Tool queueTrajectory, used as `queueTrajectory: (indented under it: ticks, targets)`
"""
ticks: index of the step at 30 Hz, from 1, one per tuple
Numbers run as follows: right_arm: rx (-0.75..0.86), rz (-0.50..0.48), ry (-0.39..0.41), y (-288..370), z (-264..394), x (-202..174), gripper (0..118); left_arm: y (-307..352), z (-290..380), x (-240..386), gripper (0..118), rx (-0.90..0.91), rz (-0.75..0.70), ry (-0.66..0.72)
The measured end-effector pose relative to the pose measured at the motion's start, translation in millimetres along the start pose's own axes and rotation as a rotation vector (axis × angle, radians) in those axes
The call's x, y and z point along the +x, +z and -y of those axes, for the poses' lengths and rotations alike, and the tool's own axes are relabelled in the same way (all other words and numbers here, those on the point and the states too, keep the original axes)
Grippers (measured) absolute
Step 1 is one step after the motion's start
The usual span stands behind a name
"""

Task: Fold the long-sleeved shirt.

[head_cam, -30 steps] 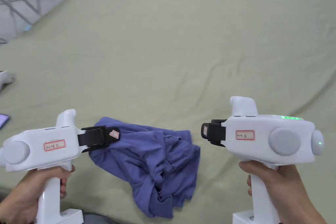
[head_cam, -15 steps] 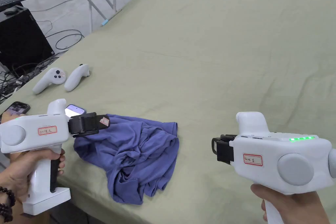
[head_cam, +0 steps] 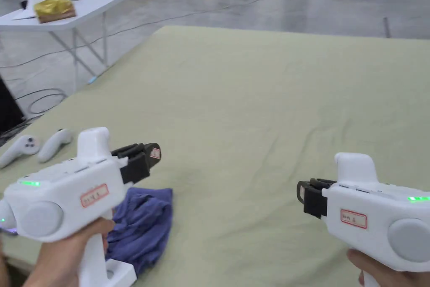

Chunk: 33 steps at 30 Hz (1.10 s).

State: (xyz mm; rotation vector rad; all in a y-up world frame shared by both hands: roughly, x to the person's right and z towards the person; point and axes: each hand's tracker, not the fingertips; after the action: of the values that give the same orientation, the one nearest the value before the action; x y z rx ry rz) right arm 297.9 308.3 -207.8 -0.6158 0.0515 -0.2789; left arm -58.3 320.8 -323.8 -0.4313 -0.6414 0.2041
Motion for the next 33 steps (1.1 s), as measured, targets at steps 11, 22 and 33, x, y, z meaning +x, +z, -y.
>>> queueTrajectory:
  ticks: [11,22,33]
  targets:
    - [0.411,0.475,0.074,152,-29,83,3,-56,3,208,1,0.221,0.019,-0.199]
    - [0.643,0.64,0.055,157,29,118,3,-69,57,225,0,0.274,-0.014,-0.285]
    - [0.531,0.716,0.149,130,85,128,4,-74,101,201,0,0.222,-0.095,-0.306]
